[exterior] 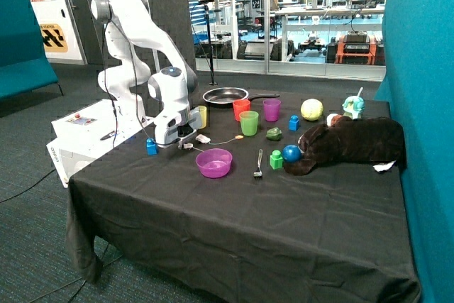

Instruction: Prepare two cups of tea

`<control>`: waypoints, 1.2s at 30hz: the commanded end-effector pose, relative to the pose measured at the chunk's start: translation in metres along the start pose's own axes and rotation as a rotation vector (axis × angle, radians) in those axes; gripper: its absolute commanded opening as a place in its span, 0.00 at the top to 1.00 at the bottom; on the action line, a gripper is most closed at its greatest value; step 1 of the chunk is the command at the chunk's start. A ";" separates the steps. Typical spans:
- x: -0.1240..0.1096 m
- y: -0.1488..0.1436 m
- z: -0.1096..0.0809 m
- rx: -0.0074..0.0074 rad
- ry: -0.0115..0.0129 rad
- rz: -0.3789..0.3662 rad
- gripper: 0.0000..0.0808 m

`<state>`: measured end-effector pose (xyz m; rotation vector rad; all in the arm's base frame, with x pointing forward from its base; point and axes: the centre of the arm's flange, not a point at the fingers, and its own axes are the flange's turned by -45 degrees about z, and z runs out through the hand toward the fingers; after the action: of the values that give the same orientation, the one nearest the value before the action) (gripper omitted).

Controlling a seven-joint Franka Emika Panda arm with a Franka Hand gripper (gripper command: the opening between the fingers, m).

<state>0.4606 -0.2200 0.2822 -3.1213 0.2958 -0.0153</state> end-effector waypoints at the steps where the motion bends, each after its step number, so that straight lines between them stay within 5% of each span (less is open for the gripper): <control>1: 0.008 -0.024 -0.031 -0.0071 -0.0093 -0.033 1.00; 15: 0.049 -0.095 -0.083 -0.0066 -0.0096 -0.125 1.00; 36: 0.101 -0.158 -0.125 -0.0064 -0.0098 -0.183 1.00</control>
<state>0.5585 -0.1059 0.3899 -3.1420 0.0503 -0.0039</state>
